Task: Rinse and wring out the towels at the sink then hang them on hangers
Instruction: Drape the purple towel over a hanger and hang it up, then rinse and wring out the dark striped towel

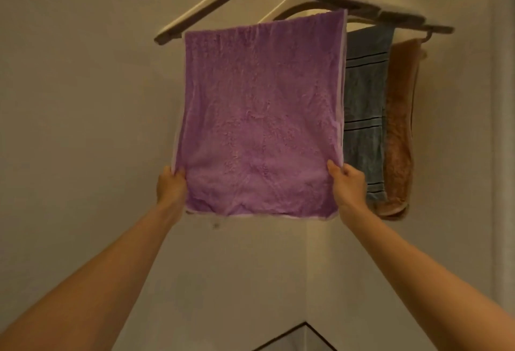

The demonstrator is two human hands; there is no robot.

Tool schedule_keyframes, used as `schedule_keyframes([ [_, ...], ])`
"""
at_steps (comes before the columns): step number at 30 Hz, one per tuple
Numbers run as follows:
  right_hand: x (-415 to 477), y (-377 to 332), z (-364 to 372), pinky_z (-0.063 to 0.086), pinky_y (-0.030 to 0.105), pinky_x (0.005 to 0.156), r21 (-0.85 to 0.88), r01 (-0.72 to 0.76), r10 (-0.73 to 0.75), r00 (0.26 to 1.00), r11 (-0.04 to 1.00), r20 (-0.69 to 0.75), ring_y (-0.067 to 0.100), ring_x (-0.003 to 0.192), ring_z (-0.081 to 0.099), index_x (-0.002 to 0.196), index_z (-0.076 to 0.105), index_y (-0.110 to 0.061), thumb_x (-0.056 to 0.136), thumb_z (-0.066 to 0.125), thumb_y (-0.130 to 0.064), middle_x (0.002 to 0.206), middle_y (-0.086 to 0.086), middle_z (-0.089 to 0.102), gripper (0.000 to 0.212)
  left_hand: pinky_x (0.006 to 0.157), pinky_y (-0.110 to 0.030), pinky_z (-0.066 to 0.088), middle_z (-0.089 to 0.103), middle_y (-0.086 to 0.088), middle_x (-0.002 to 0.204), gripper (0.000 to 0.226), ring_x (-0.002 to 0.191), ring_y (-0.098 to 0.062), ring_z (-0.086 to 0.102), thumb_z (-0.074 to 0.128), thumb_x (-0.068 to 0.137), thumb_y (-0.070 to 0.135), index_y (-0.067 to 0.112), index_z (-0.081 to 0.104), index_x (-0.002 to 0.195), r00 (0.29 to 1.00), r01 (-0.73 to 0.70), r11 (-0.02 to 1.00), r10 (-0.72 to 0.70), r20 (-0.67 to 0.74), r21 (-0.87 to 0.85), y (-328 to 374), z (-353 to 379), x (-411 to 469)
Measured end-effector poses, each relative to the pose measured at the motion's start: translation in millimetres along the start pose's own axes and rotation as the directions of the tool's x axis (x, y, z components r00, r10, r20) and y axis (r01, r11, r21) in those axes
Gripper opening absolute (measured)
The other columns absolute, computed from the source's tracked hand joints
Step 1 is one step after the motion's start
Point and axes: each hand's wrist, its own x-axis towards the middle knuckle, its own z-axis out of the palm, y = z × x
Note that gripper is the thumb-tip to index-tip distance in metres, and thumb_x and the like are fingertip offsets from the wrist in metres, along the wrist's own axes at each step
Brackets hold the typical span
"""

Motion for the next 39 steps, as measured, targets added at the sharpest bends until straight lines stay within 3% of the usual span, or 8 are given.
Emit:
schedule_keyframes([
  [4, 4.2, -3.1, -2.4, 0.022, 0.031, 0.060, 0.036, -0.035, 0.040, 0.988, 0.999, -0.148, 0.018, 0.057, 0.033, 0.054, 0.035, -0.015, 0.094, 0.053, -0.020, 0.057, 0.005, 0.034, 0.044, 0.073, -0.037, 0.038, 0.050, -0.014, 0.091, 0.033, 0.086, -0.020, 0.047, 0.044, 0.095, 0.009, 0.017, 0.037, 0.064, 0.991, -0.010, 0.992, 0.026, -0.132, 0.122, -2.9, -8.4, 12.1],
  [8, -5.0, 1.0, -2.1, 0.024, 0.034, 0.055, 0.017, -0.017, 0.019, 0.993, 1.000, -0.120, 0.016, 0.057, 0.036, 0.055, 0.040, -0.013, 0.092, 0.056, -0.024, 0.058, 0.004, 0.038, 0.042, 0.071, -0.032, 0.038, 0.052, -0.009, 0.085, 0.033, 0.084, -0.018, 0.047, 0.047, 0.095, 0.015, 0.018, 0.039, 0.063, 0.993, 0.062, 0.998, -0.058, -0.103, 0.033, -6.9, -6.7, 13.4],
  [12, -13.1, 2.9, -3.4, 0.046, 0.042, 0.082, -0.077, 0.049, -0.055, 0.996, 0.996, -0.074, 0.024, 0.090, 0.055, 0.101, 0.058, -0.004, 0.086, 0.064, -0.030, 0.099, 0.010, 0.058, 0.030, 0.073, -0.037, 0.045, 0.056, -0.011, 0.094, 0.019, 0.084, -0.020, 0.051, 0.059, 0.089, 0.025, 0.007, 0.055, 0.095, 0.992, 0.124, 0.992, -0.124, -0.037, -0.021, -9.7, -11.9, 3.4],
  [21, -57.7, 3.7, 8.8, 0.027, 0.053, 0.110, -0.286, 0.353, -0.426, 0.869, 0.891, -0.253, 0.037, 0.135, 0.030, 0.134, 0.035, 0.001, 0.076, 0.062, -0.006, 0.144, 0.025, 0.028, 0.065, 0.106, -0.045, 0.030, 0.030, -0.021, 0.143, 0.084, 0.132, -0.035, 0.034, 0.069, 0.079, 0.040, 0.001, 0.025, 0.138, 0.986, 0.123, 0.929, -0.075, -0.147, 0.348, 25.6, -34.2, -43.0],
  [25, -105.3, 6.6, 14.7, 0.026, 0.040, 0.109, -0.158, 0.637, -0.655, 0.746, 0.754, -0.116, 0.029, 0.127, 0.028, 0.122, 0.041, -0.002, 0.073, 0.053, -0.008, 0.133, 0.030, 0.041, 0.051, 0.105, -0.044, 0.030, 0.039, -0.015, 0.136, 0.046, 0.125, -0.032, 0.041, 0.056, 0.088, 0.024, 0.008, 0.037, 0.127, 0.978, 0.107, 0.861, -0.002, -0.208, 0.497, 36.1, -54.2, -85.0],
  [29, -169.4, -8.6, 22.6, 0.037, 0.026, 0.081, 0.122, 0.356, -0.375, 0.849, 0.927, 0.373, 0.023, 0.092, 0.053, 0.118, 0.047, -0.002, 0.080, 0.054, -0.002, 0.114, 0.015, 0.054, 0.039, 0.095, -0.040, 0.044, 0.054, -0.013, 0.121, 0.027, 0.111, -0.031, 0.053, 0.051, 0.088, 0.018, 0.009, 0.051, 0.113, 0.982, 0.099, 0.790, 0.019, -0.185, 0.605, 33.9, -99.7, -148.6],
  [33, -252.0, -21.5, 36.6, 0.038, 0.027, 0.075, 0.016, 0.164, -0.115, 0.618, 0.986, 0.778, 0.022, 0.089, 0.056, 0.111, 0.052, -0.011, 0.085, 0.056, -0.014, 0.096, 0.003, 0.057, 0.026, 0.081, -0.032, 0.044, 0.066, -0.012, 0.101, 0.017, 0.098, -0.029, 0.059, 0.051, 0.087, 0.016, 0.006, 0.063, 0.094, 0.968, 0.214, 0.640, -0.035, -0.250, 0.738, 24.7, -183.3, -236.9],
  [39, -450.5, -73.5, 32.2, 0.048, 0.032, 0.078, 0.167, 0.007, -0.165, -0.090, 0.986, 0.982, 0.023, 0.087, 0.063, 0.095, 0.059, -0.014, 0.087, 0.056, -0.017, 0.087, 0.003, 0.061, 0.010, 0.082, -0.032, 0.045, 0.066, -0.008, 0.090, 0.006, 0.092, -0.028, 0.062, 0.056, 0.086, 0.016, 0.014, 0.061, 0.082, 0.801, 0.583, 0.412, -0.151, -0.579, 0.700, 48.1, -352.2, -413.0],
])
